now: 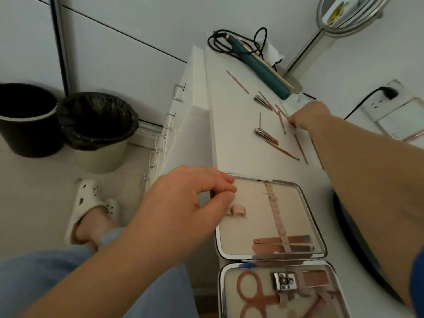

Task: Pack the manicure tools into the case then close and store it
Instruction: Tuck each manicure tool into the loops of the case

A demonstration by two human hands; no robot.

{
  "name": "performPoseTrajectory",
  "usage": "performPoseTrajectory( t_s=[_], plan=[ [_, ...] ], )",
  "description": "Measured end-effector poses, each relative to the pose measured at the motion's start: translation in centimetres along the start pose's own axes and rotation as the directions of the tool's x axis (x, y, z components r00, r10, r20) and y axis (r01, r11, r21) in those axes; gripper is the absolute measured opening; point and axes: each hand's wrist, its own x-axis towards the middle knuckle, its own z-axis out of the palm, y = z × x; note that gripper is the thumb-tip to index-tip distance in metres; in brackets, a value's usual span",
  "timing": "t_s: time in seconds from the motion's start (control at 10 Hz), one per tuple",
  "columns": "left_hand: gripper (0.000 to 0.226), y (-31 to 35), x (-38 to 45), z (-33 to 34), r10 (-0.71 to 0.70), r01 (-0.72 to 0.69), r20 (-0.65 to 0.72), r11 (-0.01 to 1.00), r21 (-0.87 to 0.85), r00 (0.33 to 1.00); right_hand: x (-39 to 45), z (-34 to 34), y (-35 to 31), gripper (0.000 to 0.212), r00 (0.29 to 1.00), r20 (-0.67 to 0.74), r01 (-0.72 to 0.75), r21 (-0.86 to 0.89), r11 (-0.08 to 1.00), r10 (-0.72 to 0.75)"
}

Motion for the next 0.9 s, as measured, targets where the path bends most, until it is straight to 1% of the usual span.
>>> performPoseTrajectory(
  t_s=[0.1,0.2,0.3,0.4,0.5,0.6,0.7,0.8,0.9],
  plan=[
    [0.013,0.0,-0.1,0.0,-0.006,0.006,0.004,1.000,0.004,1.000,1.3,0.6,0.7,0.044,0.997,-0.036,-0.071,-0.018,0.997,0.071],
    [0.013,-0.1,-0.2,0.2,0.008,-0.008,-0.003,0.998,0.055,1.000,2.7,1.5,1.2,0.043,0.997,-0.047,-0.072,-0.106,0.992,0.067],
    [0.012,0.3,-0.2,0.2,0.009,-0.007,-0.013,0.994,0.110,1.000,2.2,1.4,1.1,0.039,0.995,-0.082,-0.064,-0.066,0.996,0.058],
    [0.011,0.7,-0.3,0.2,-0.001,0.003,-0.016,0.993,0.120,1.000,0.8,1.2,1.3,0.016,0.991,-0.126,-0.037,0.102,0.994,0.050],
    [0.013,1.6,-0.4,0.1,-0.035,0.032,0.017,0.990,0.135,0.999,-3.5,1.6,0.8,0.036,0.979,-0.201,0.026,0.280,0.960,0.032],
    [0.009,2.2,-0.3,-0.2,-0.058,0.044,0.081,0.984,0.171,0.995,-8.1,1.6,0.7,0.030,0.979,-0.198,0.117,0.346,0.931,-0.050],
    [0.013,3.1,-0.4,-0.8,-0.064,0.039,0.116,0.978,0.206,0.991,-15.5,1.4,2.0,0.020,0.978,-0.129,0.209,0.546,0.811,-0.165],
    [0.016,4.7,-1.0,-1.1,-0.056,0.054,0.016,0.988,0.145,0.998,-21.6,0.8,3.5,0.014,0.961,-0.074,0.242,0.695,0.677,-0.268],
    [0.015,6.2,-1.8,-0.8,-0.091,0.090,0.032,0.996,0.029,0.995,-24.4,-0.1,4.5,0.013,0.944,-0.031,0.241,0.748,0.619,-0.330]
  ],
)
